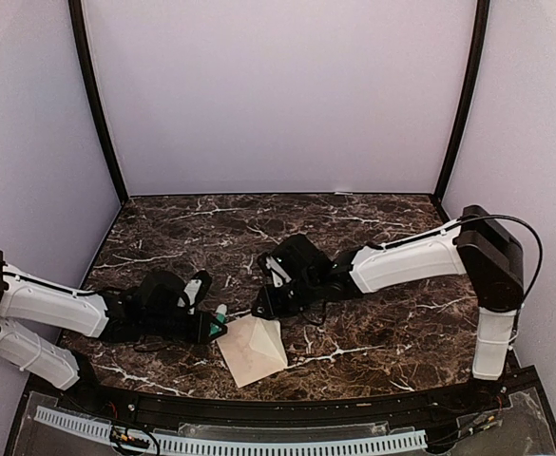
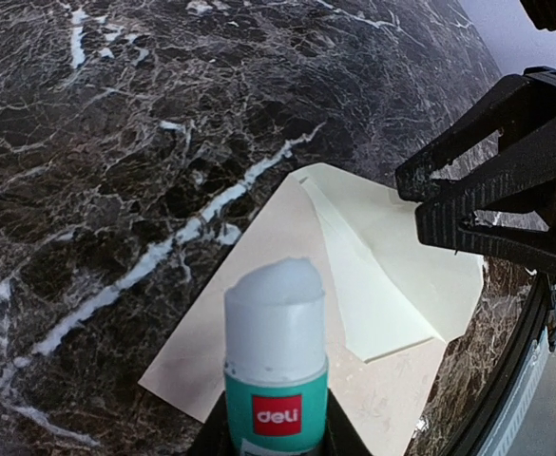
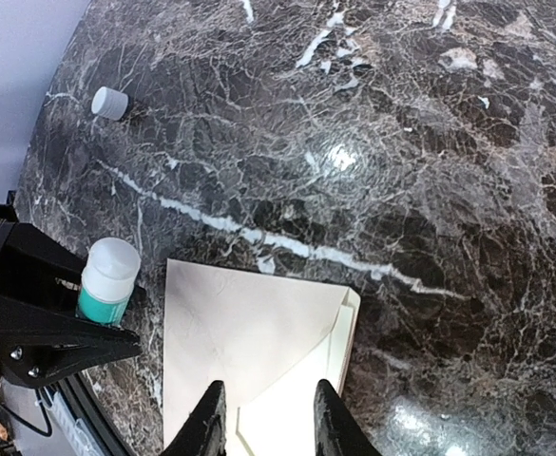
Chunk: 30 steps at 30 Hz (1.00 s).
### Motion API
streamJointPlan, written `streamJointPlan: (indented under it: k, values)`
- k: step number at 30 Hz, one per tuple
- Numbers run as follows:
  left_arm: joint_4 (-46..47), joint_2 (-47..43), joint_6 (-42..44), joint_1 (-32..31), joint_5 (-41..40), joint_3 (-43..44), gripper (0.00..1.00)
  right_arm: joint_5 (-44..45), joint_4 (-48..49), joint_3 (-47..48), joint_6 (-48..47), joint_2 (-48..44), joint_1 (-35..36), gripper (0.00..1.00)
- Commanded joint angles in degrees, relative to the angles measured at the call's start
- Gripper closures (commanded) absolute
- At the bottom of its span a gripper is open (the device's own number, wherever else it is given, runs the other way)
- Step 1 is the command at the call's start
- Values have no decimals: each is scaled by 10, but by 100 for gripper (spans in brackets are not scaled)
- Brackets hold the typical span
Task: Place the letter into the envelope and seal it
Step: Seal the envelope flap on the envelope.
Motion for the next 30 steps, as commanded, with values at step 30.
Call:
streamJointPlan:
  k: [30]
  values:
    - [35,48,-51,26,-6,-36,100,-9,6,50,7,100,-9,90]
